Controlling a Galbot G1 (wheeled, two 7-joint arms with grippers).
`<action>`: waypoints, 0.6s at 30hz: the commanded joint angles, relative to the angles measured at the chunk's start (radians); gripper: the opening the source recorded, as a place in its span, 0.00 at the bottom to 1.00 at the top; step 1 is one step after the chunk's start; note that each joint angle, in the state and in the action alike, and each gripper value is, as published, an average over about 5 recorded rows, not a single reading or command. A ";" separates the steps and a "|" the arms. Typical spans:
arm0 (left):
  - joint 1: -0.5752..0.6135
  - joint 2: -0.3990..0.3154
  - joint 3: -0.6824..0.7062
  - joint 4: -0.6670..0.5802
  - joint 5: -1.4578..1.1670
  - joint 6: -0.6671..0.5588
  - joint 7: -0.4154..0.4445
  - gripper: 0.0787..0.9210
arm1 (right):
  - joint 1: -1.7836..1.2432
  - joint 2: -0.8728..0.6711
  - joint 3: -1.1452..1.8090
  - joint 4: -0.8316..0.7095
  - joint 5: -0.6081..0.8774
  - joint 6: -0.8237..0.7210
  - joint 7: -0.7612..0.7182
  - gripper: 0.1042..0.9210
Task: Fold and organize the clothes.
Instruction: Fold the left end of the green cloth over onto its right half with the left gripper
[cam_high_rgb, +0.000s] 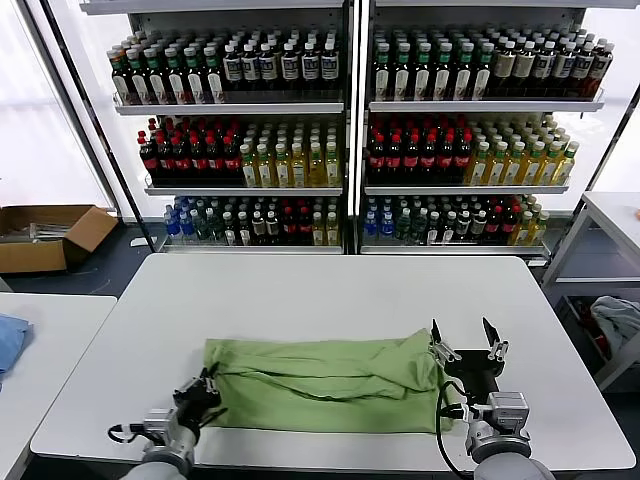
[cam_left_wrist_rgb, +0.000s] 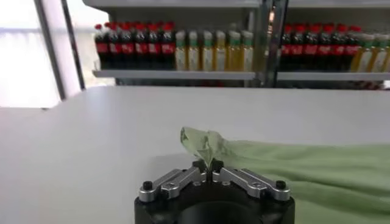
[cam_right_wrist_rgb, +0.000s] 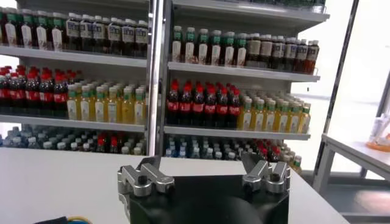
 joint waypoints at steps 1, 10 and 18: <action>-0.014 0.456 -0.498 0.085 -0.178 0.001 0.018 0.02 | 0.034 0.002 -0.011 -0.008 0.004 -0.005 0.002 0.88; 0.011 0.556 -0.518 0.074 -0.184 0.014 0.038 0.02 | 0.029 0.013 -0.013 -0.003 0.001 -0.010 0.007 0.88; 0.012 0.289 -0.175 -0.153 -0.127 0.048 0.015 0.02 | -0.028 0.017 0.012 0.019 -0.012 0.000 0.009 0.88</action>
